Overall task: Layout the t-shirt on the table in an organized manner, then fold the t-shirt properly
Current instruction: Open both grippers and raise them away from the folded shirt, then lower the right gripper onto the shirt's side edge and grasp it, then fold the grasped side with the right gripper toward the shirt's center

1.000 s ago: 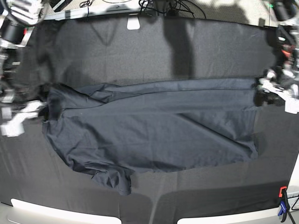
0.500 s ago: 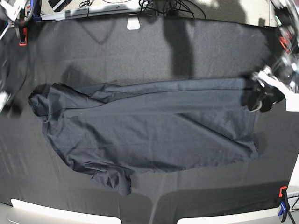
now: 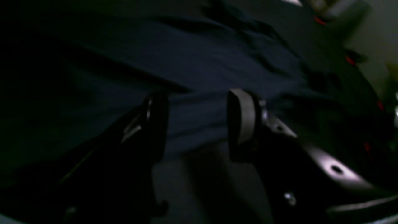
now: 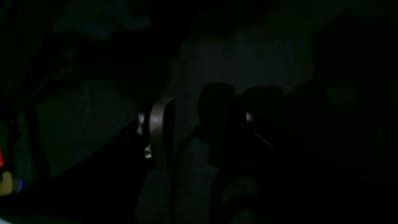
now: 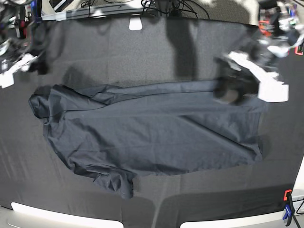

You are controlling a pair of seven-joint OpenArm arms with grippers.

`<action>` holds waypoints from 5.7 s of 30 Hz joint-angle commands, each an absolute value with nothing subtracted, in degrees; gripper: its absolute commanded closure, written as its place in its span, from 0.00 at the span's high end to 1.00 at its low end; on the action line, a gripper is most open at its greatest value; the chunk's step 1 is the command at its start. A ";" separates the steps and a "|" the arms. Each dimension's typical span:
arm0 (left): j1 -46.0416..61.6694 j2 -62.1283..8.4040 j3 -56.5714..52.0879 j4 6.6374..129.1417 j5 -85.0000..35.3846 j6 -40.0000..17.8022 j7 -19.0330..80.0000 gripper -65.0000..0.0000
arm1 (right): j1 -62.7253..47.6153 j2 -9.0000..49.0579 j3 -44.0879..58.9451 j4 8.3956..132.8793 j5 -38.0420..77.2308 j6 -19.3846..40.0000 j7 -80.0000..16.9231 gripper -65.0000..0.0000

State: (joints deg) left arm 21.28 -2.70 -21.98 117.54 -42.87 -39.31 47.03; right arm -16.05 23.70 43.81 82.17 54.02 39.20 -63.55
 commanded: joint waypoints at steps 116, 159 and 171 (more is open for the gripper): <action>23.97 -3.05 -7.44 118.63 -30.00 -37.71 44.58 0.42 | 28.91 23.46 13.69 46.46 8.91 23.92 -33.39 0.46; 24.01 -3.05 -7.44 118.63 -29.95 -37.71 44.60 0.42 | 32.82 19.86 7.90 50.04 18.57 29.12 -32.27 0.00; 23.99 -3.03 -7.44 118.58 -26.98 -37.69 45.17 0.42 | 18.70 13.10 23.09 69.73 34.94 38.65 -43.97 0.00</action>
State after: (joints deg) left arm 24.14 -3.01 -7.49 117.54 -25.96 -37.56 46.57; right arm 16.88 12.53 23.20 68.71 33.10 37.15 -45.10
